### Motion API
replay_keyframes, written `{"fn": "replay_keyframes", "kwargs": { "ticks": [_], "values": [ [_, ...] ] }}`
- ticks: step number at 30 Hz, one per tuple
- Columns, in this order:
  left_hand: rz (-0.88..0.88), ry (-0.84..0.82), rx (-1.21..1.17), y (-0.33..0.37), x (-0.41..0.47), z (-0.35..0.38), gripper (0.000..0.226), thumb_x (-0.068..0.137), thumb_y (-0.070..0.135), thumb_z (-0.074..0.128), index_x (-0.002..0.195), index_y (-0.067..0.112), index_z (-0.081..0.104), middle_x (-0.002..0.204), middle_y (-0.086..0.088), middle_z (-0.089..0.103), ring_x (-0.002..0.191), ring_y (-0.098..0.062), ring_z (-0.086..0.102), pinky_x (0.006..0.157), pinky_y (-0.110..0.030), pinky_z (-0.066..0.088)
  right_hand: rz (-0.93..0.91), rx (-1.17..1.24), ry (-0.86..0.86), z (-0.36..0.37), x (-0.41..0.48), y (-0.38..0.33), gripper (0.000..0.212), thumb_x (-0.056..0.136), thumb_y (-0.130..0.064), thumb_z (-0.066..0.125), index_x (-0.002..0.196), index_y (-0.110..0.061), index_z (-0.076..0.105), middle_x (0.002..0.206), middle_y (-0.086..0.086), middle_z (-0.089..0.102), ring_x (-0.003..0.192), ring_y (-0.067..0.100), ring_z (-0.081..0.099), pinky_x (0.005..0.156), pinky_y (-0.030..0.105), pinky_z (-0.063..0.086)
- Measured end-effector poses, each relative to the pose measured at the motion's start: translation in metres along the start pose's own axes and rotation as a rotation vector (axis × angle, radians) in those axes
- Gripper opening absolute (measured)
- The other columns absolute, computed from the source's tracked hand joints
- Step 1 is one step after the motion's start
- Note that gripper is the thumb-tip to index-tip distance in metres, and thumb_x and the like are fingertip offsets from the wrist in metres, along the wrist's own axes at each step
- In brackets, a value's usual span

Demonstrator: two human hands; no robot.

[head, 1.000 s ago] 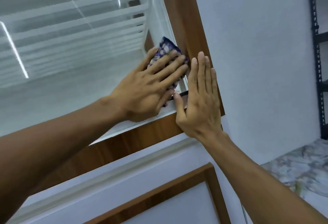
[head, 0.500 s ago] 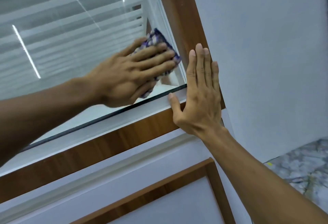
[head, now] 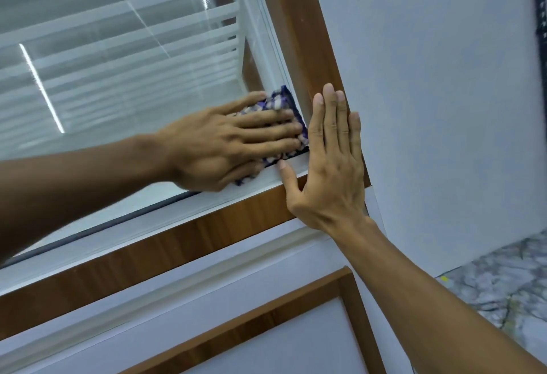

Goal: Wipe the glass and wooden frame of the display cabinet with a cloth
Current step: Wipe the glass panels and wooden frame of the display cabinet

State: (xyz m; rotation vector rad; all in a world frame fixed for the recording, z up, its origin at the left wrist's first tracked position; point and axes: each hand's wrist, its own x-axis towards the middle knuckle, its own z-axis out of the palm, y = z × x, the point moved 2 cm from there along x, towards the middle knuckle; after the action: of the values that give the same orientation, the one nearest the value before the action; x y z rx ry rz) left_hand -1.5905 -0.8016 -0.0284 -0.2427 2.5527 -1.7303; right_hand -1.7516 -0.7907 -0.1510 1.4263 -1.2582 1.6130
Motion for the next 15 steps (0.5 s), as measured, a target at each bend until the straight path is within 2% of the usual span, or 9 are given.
{"fn": "replay_keyframes", "kwargs": {
  "ticks": [3,6,9,12,15],
  "values": [
    [-0.077,0.006,0.004,0.000,0.007,-0.002,0.059,0.110,0.041,0.014,0.166,0.022,0.008,0.173,-0.002,0.008,0.160,-0.022,0.000,0.129,-0.053,0.001,-0.004,-0.004,0.005,-0.001,0.000,-0.001,0.097,0.089,-0.047,0.057,0.158,0.004,0.013,0.168,0.021,0.007,0.158,0.033,0.002,0.128,0.052,0.008],
    [0.023,-0.029,0.025,0.001,0.007,0.000,0.059,0.110,0.042,0.013,0.166,0.022,0.010,0.173,-0.001,0.008,0.160,-0.021,0.000,0.129,-0.053,0.002,-0.012,0.010,0.006,-0.002,-0.001,0.000,0.096,0.089,-0.046,0.057,0.158,0.004,0.013,0.168,0.021,0.007,0.158,0.033,0.002,0.128,0.052,0.008],
    [-0.122,0.036,0.016,-0.006,0.005,-0.006,0.060,0.110,0.042,0.015,0.166,0.020,0.013,0.172,-0.005,0.013,0.160,-0.024,0.005,0.129,-0.053,0.002,-0.018,-0.008,-0.010,-0.002,-0.001,0.000,0.096,0.091,-0.047,0.057,0.159,0.004,0.012,0.168,0.021,0.006,0.158,0.033,0.001,0.128,0.052,0.008],
    [-0.025,-0.009,0.039,0.009,0.004,0.001,0.060,0.110,0.040,0.013,0.166,0.022,0.009,0.173,-0.003,0.008,0.160,-0.023,0.001,0.130,-0.053,0.002,-0.020,-0.009,0.002,-0.002,-0.001,0.001,0.095,0.090,-0.046,0.057,0.159,0.004,0.013,0.169,0.021,0.007,0.158,0.032,0.002,0.128,0.052,0.008],
    [-0.154,0.046,0.001,0.008,-0.004,-0.002,0.059,0.111,0.040,0.016,0.166,0.020,0.008,0.173,-0.003,0.007,0.161,-0.023,-0.001,0.129,-0.054,0.004,-0.022,-0.022,-0.008,-0.001,0.000,0.000,0.096,0.090,-0.046,0.057,0.159,0.003,0.012,0.169,0.020,0.006,0.158,0.032,0.001,0.127,0.053,0.009]
  ]
}}
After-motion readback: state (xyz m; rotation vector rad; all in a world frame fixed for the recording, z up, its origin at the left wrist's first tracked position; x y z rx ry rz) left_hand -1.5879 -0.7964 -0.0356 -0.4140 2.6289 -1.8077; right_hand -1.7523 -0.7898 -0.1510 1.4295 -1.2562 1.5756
